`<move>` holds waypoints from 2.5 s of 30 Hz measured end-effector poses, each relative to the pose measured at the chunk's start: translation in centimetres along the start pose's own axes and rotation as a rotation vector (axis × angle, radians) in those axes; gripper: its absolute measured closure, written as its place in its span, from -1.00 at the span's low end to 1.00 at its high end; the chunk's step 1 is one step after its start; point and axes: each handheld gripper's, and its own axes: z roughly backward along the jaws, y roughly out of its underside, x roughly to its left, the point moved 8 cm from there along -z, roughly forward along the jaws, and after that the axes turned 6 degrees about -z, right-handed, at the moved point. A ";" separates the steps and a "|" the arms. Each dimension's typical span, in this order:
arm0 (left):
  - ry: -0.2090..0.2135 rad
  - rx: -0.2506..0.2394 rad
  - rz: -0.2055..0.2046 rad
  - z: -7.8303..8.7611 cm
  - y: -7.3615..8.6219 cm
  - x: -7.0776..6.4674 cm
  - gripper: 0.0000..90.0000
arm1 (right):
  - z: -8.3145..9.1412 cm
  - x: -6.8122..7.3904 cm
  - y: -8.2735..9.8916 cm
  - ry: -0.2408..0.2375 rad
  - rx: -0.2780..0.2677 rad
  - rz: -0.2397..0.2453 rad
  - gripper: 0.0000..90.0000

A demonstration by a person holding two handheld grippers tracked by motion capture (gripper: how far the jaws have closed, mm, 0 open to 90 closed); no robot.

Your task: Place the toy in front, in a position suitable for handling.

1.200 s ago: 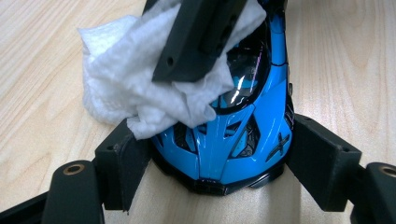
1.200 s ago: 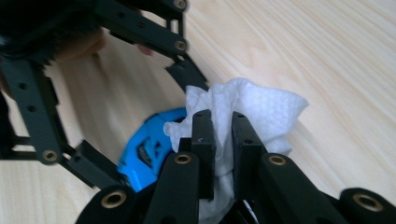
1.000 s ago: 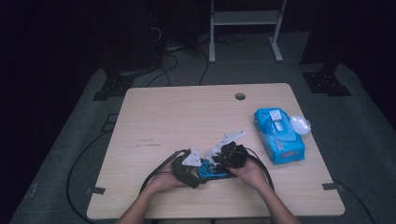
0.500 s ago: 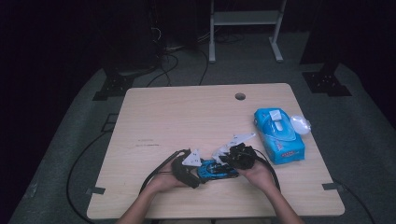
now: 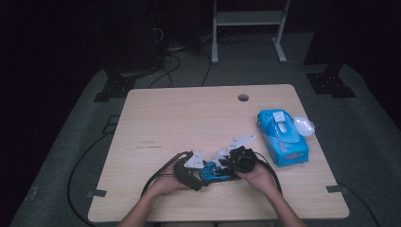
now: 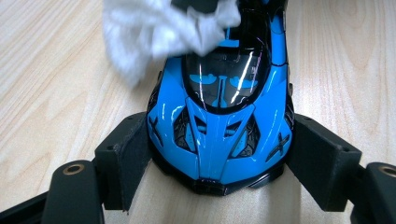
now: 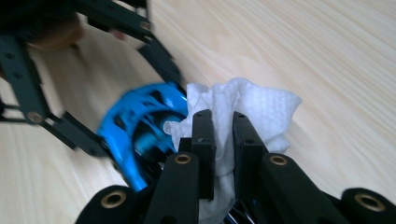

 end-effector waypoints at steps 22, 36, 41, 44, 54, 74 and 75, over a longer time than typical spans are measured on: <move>0.000 -0.007 0.007 0.0 0.1 0.0 -0.44 | 1.9 -2.1 2.4 0.083 -0.045 -0.052 0.81; 0.001 -0.013 0.011 0.0 0.1 0.0 -0.44 | 2.1 -2.2 2.6 0.069 -0.054 -0.086 0.81; 0.003 -0.014 0.010 0.0 0.1 0.0 -0.44 | 2.4 -2.3 2.8 0.066 -0.051 -0.084 0.81; 0.006 -0.016 0.011 -0.1 0.1 0.0 -0.44 | 2.9 -2.6 3.1 0.059 -0.060 -0.105 0.82; 0.006 -0.020 0.010 -0.1 0.1 0.0 -0.44 | 2.8 -2.3 3.0 0.069 -0.054 -0.079 0.82; 0.004 -0.023 0.011 -0.1 0.1 0.0 -0.44 | 3.9 -3.3 4.0 0.072 -0.081 -0.123 0.82; 0.005 -0.024 0.012 -0.1 0.1 0.0 -0.44 | 4.0 -3.1 4.0 0.078 -0.073 -0.116 0.82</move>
